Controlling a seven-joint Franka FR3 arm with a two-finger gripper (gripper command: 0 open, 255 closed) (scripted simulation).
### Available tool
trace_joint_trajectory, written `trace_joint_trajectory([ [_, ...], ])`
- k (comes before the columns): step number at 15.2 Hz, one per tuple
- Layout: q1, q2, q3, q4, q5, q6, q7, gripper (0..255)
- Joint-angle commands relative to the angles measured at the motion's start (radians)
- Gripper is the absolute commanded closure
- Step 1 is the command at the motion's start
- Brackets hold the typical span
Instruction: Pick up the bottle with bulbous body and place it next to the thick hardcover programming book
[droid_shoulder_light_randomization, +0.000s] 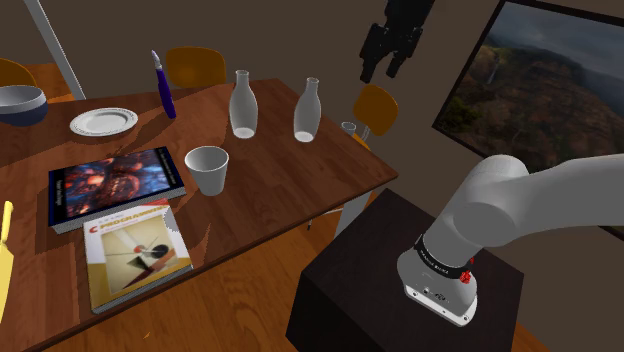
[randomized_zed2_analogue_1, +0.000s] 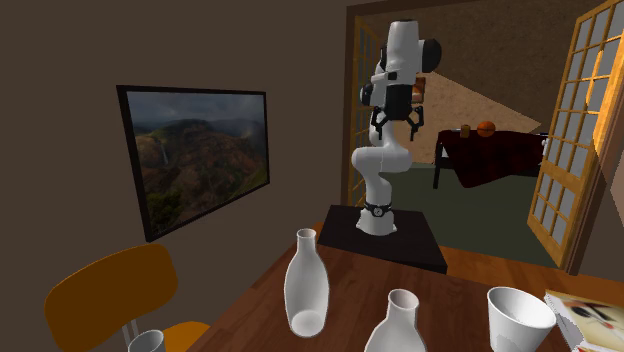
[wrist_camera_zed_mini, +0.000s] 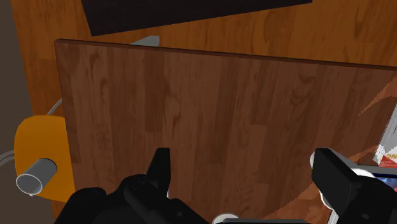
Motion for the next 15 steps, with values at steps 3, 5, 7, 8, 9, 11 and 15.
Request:
trace_joint_trajectory([
  [3, -0.008, 0.049, -0.021, -0.003, -0.016, 0.055, -0.025, 0],
  [5, -0.016, 0.102, -0.042, 0.0, -0.029, 0.109, -0.049, 0],
  [7, -0.024, 0.159, -0.062, 0.008, -0.041, 0.161, -0.072, 0],
  [8, -0.027, 0.188, -0.072, 0.013, -0.046, 0.186, -0.083, 0],
  [9, -0.031, 0.218, -0.082, 0.021, -0.051, 0.211, -0.095, 0],
  [11, -0.036, 0.28, -0.102, 0.039, -0.058, 0.258, -0.118, 0],
  [15, -0.046, 0.411, -0.141, 0.093, -0.063, 0.344, -0.164, 0],
])
